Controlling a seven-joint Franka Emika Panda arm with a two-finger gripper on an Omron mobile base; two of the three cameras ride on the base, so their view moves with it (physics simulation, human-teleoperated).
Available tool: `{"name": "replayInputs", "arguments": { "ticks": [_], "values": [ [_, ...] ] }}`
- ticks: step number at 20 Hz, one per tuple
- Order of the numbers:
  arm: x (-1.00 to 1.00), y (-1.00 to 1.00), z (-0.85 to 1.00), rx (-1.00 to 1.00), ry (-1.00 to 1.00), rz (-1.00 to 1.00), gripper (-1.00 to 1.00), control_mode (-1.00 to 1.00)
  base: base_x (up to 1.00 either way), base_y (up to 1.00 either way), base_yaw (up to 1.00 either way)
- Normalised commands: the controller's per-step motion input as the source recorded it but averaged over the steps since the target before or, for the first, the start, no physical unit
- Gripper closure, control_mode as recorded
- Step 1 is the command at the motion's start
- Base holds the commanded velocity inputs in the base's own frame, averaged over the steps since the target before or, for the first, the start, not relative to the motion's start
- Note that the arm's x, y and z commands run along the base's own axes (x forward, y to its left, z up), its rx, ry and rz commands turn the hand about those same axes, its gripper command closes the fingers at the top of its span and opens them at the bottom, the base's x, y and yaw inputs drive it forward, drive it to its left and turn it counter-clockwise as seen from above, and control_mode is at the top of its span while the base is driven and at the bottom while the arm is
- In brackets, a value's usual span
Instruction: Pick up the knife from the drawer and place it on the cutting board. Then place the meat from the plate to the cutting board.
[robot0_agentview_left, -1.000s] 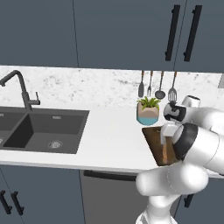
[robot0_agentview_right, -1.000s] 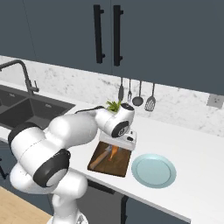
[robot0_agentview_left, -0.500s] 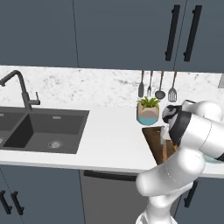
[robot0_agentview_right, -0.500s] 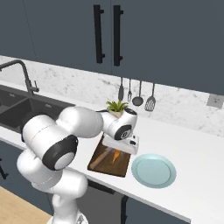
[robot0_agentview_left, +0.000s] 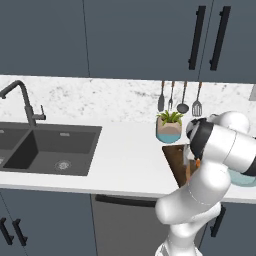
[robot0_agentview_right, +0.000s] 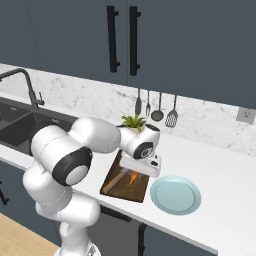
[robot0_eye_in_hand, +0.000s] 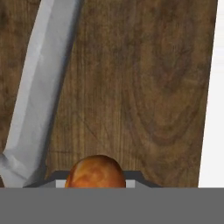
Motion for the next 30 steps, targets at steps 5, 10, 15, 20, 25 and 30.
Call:
{"name": "replayInputs", "arguments": {
  "ticks": [5, 10, 15, 20, 25, 30],
  "values": [
    [0.0, 0.15, 0.0, 0.0, 0.01, 0.0, -1.0, -1.0, 0.0, 0.0, 0.0],
    [-0.03, 0.06, 0.06, 0.0, 0.0, 0.0, -1.0, -1.0, 0.0, 0.0, 0.0],
    [-0.25, 0.01, 0.24, 0.0, 0.0, 0.0, -1.0, -1.0, 0.0, 0.0, 0.0],
    [-0.51, 0.0, 0.58, 0.0, -0.05, 0.0, -1.0, -1.0, 0.0, 0.0, 0.0],
    [-0.58, 0.0, 0.56, 0.01, -0.08, 0.0, -1.0, -1.0, 0.0, 0.0, 0.0],
    [-0.5, 0.03, 0.64, 0.07, -0.11, 0.01, -1.0, -1.0, 0.0, 0.0, 0.0]
  ]
}}
